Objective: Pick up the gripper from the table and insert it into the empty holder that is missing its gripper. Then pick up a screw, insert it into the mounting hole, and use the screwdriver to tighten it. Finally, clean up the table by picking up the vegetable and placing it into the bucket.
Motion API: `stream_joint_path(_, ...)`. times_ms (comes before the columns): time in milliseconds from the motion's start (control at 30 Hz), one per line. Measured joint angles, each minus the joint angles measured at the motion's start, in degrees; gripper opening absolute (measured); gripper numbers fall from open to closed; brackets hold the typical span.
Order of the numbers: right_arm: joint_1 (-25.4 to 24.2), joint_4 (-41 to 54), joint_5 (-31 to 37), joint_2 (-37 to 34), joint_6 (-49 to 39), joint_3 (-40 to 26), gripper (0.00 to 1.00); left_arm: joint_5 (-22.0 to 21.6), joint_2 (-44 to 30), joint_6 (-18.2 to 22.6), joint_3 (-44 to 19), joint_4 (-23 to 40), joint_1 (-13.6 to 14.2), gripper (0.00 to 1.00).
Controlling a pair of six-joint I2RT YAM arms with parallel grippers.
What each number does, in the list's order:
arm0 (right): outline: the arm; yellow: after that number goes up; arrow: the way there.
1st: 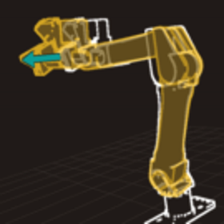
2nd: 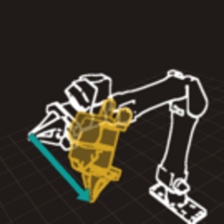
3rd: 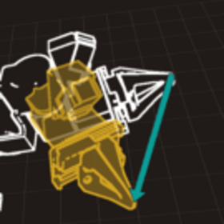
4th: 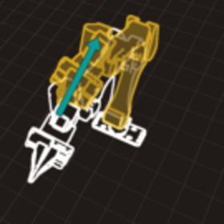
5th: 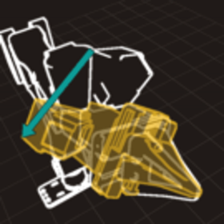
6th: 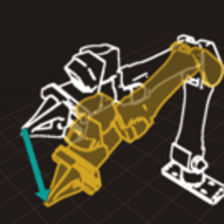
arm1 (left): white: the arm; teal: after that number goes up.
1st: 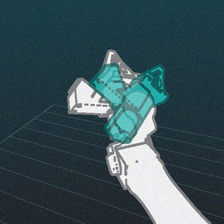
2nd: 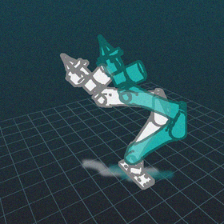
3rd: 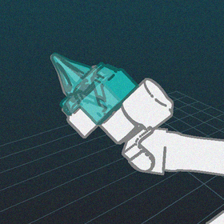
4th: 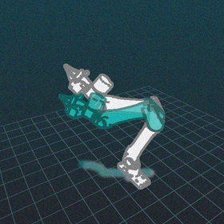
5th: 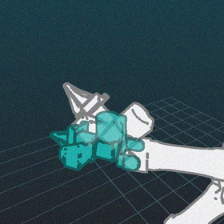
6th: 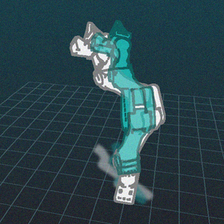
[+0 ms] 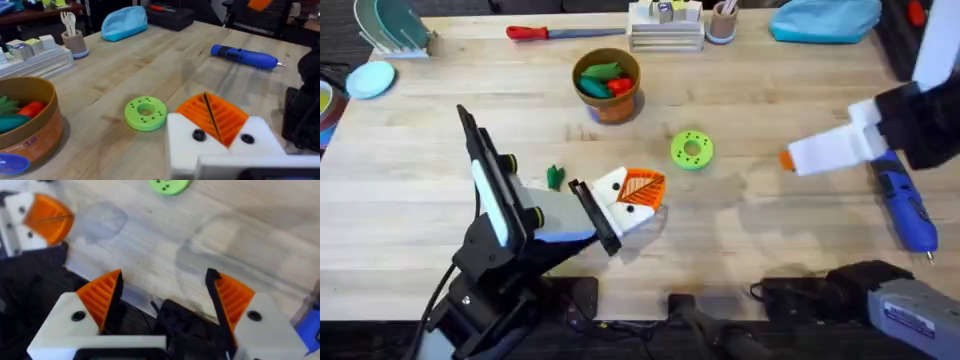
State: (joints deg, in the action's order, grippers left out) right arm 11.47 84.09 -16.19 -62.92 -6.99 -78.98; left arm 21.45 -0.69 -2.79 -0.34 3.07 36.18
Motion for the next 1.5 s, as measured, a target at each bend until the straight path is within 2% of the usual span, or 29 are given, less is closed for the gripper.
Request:
stream_joint_path(200,-13.91,-0.82,0.14,-0.10,-0.35,1.44,0.993,0.00,0.00,0.02,0.00,0.00,0.00,0.005)
stream_joint_path(367,-24.96,-5.75,5.29,-0.24,-0.36,1.49,0.993,0.00,0.00,0.00,0.00,0.00,0.00,0.005)
stream_joint_path(467,-29.60,-8.34,7.72,-1.23,-0.39,1.49,0.994,0.00,0.00,0.00,0.00,0.00,0.00,0.005)
stream_joint_path(600,-32.56,-12.14,9.20,-2.83,-0.54,1.49,0.994,0.00,0.00,0.02,0.00,0.00,0.00,0.005)
stream_joint_path(767,-33.43,-13.36,11.51,-4.60,-2.19,1.80,0.994,0.00,0.00,0.00,0.00,0.00,0.00,0.004)
stream_joint_path(933,-34.94,-16.18,15.14,-4.69,-7.55,6.43,0.994,0.00,0.00,0.00,0.00,0.00,0.00,0.004)
stream_joint_path(1200,-42.11,-18.53,16.01,-4.82,-14.75,16.56,0.994,0.00,0.00,0.00,0.00,0.01,0.00,0.004)
stream_joint_path(1500,-51.23,-25.59,16.20,-5.40,-26.05,20.37,0.994,0.00,0.00,0.00,0.00,0.00,0.00,0.004)
